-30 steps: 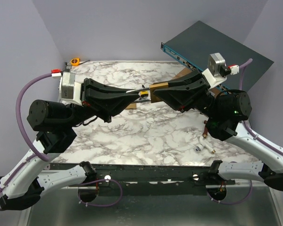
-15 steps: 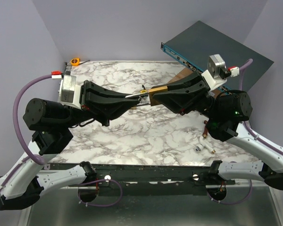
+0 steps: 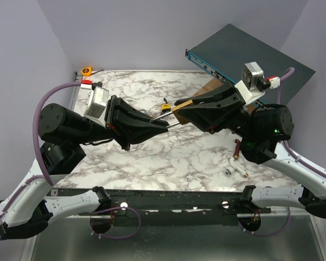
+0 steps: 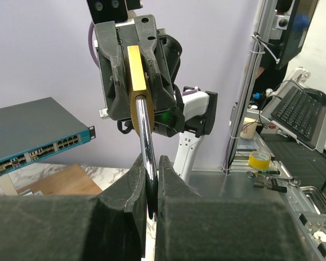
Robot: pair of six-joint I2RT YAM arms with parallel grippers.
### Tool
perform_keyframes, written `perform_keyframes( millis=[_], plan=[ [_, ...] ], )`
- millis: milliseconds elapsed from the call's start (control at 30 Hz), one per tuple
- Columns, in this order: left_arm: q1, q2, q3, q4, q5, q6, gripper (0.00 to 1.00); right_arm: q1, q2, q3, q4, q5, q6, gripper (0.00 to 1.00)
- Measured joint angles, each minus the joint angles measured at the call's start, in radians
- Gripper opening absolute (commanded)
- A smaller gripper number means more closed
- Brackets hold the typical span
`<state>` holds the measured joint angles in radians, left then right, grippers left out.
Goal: Lock with the key
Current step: Lock the lock.
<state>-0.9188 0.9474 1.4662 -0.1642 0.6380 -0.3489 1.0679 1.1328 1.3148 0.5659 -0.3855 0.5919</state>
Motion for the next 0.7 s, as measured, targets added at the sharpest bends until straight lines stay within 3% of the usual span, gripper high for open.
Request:
perform_keyframes(
  millis=[367, 700],
  plan=[
    [0.056, 0.02, 0.04, -0.014, 0.003, -0.102, 0.0, 0.016, -0.001, -0.033, 0.032, 0.098, 0.016, 0.01],
    [0.053, 0.116, 0.192, -0.085, 0.034, -0.112, 0.0, 0.04, -0.001, -0.037, 0.114, 0.167, 0.019, 0.01]
  ],
)
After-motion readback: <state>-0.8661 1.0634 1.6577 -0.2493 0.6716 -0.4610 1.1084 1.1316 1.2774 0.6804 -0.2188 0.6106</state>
